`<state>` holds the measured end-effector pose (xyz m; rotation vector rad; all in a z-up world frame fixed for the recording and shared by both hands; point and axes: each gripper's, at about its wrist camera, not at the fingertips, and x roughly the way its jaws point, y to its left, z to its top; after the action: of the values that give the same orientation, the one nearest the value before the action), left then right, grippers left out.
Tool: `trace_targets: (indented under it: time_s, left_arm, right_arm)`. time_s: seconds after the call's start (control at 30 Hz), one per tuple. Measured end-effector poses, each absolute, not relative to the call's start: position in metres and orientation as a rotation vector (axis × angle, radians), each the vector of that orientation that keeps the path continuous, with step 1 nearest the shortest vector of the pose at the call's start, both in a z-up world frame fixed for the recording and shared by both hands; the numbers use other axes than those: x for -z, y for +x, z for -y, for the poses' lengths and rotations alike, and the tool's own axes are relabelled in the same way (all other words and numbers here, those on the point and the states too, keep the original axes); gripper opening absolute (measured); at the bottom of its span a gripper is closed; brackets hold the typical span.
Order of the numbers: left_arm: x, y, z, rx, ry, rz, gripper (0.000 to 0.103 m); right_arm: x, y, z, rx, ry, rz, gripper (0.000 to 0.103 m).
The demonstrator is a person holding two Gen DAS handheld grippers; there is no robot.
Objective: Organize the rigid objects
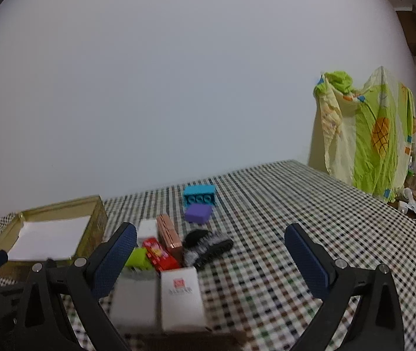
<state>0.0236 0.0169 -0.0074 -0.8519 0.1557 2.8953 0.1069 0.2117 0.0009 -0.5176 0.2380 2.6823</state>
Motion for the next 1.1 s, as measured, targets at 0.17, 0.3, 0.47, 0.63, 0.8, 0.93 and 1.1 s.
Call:
trace_targets:
  time_s: [0.17,0.3,0.47,0.63,0.8,0.93,1.1]
  left_arm:
    - [0.009,0.024,-0.019,-2.889,-0.862,-0.163,0.103]
    - [0.011,0.023,-0.020,-2.869,-0.883,-0.153,0.103]
    - [0.013,0.025,-0.026,-2.829,-0.896,-0.171,0.103]
    - [0.015,0.031,-0.035,-2.776,-0.891,-0.213,0.103]
    - [0.017,0.034,-0.042,-2.760,-0.880,-0.269,0.103]
    - [0.017,0.033,-0.041,-2.754,-0.885,-0.269,0.103]
    - [0.017,0.032,-0.040,-2.752,-0.892,-0.263,0.103]
  right_arm:
    - [0.010,0.120,-0.226,-2.690,-0.643,-0.293,0.102]
    - [0.018,0.132,-0.239,-2.693,-0.724,-0.348,0.102]
    - [0.028,0.138,-0.243,-2.723,-0.857,-0.373,0.102]
    - [0.038,0.133,-0.233,-2.761,-1.006,-0.336,0.102]
    - [0.046,0.115,-0.210,-2.812,-1.144,-0.227,0.102]
    - [0.055,0.106,-0.195,-2.839,-1.222,-0.152,0.102]
    - [0.061,0.087,-0.194,-2.821,-1.284,-0.101,0.102]
